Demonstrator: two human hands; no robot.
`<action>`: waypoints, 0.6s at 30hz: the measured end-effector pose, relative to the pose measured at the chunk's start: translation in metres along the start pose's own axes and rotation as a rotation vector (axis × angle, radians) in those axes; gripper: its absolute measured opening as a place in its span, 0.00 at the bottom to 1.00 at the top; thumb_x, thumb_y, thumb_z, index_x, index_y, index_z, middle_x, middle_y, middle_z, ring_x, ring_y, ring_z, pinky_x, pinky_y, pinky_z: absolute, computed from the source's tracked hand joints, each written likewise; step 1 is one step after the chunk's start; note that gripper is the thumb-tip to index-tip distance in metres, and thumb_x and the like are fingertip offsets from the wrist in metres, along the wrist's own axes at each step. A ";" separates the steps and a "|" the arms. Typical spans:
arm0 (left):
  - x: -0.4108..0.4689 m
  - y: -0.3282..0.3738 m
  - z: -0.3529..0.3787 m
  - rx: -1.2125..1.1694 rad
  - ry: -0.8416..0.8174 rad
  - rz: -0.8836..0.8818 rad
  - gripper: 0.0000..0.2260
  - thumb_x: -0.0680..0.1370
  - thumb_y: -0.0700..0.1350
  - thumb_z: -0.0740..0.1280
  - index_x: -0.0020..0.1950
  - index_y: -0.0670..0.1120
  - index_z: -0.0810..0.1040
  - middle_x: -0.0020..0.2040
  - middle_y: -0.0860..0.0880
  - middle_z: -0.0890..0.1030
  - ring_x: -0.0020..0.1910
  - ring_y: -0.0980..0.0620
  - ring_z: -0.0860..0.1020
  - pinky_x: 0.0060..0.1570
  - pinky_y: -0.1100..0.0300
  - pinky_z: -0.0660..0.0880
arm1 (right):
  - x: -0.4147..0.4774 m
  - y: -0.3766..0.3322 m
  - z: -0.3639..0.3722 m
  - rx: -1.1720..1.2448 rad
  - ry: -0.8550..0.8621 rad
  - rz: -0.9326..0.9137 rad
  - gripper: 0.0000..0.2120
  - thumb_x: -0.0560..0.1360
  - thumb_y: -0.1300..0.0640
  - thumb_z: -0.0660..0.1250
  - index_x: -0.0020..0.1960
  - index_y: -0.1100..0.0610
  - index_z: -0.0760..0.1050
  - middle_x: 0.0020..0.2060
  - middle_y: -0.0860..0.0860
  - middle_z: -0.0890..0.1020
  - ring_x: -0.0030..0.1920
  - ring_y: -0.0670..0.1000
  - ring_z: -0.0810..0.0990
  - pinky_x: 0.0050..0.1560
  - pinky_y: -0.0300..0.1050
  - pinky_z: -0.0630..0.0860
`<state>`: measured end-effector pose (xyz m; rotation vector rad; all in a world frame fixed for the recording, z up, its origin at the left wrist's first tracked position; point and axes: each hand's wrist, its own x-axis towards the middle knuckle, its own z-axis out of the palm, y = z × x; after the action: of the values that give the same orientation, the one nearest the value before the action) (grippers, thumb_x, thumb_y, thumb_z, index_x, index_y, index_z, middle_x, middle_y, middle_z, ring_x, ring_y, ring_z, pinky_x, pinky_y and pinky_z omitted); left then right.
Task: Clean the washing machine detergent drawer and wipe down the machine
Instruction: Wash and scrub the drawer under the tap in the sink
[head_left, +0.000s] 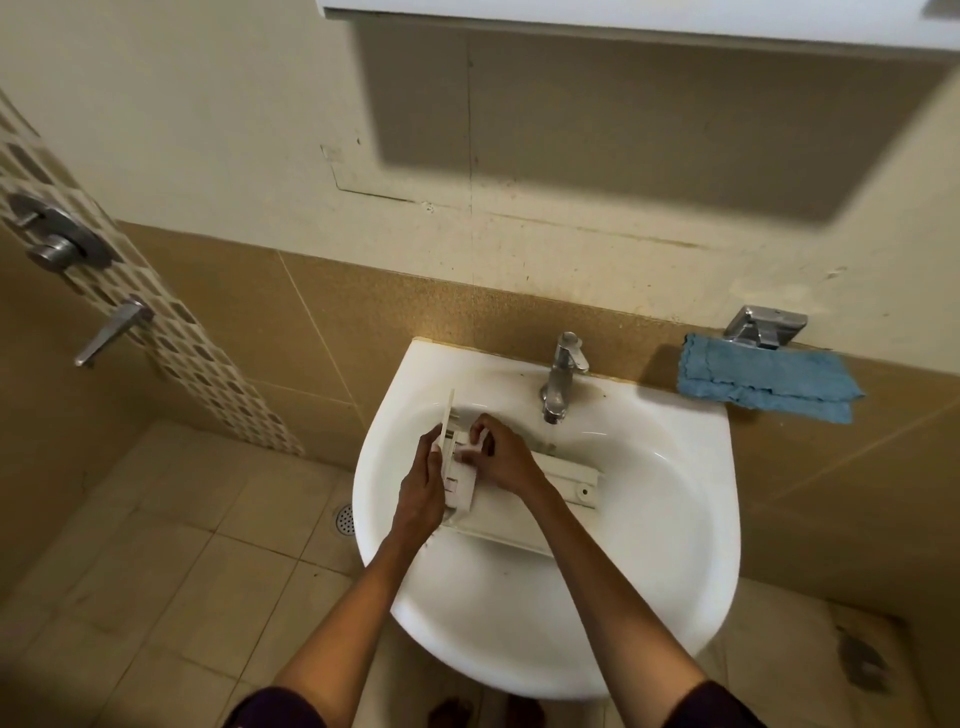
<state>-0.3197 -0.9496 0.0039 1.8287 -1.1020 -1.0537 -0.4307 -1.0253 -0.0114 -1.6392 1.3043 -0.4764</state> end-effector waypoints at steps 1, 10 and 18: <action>0.000 -0.001 0.000 0.002 0.005 0.007 0.18 0.83 0.48 0.46 0.72 0.53 0.62 0.59 0.49 0.77 0.49 0.52 0.76 0.41 0.71 0.70 | -0.002 0.000 0.001 -0.051 -0.074 0.008 0.23 0.65 0.54 0.76 0.47 0.55 0.63 0.35 0.48 0.72 0.33 0.46 0.69 0.32 0.37 0.64; -0.001 -0.002 0.001 0.034 0.006 0.016 0.18 0.83 0.50 0.46 0.73 0.53 0.61 0.62 0.49 0.76 0.58 0.48 0.75 0.52 0.62 0.65 | 0.002 0.020 -0.008 0.597 0.217 0.312 0.10 0.77 0.67 0.62 0.41 0.57 0.66 0.23 0.53 0.74 0.17 0.44 0.71 0.21 0.35 0.70; -0.003 0.000 0.000 -0.024 0.022 0.037 0.18 0.83 0.49 0.46 0.72 0.52 0.63 0.57 0.56 0.73 0.53 0.58 0.71 0.41 0.77 0.66 | -0.002 0.036 -0.036 1.722 0.403 0.585 0.15 0.80 0.66 0.50 0.41 0.65 0.72 0.33 0.59 0.76 0.37 0.53 0.73 0.27 0.41 0.79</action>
<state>-0.3200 -0.9470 0.0044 1.7909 -1.1016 -1.0190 -0.4780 -1.0383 -0.0252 0.2668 0.9344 -1.1168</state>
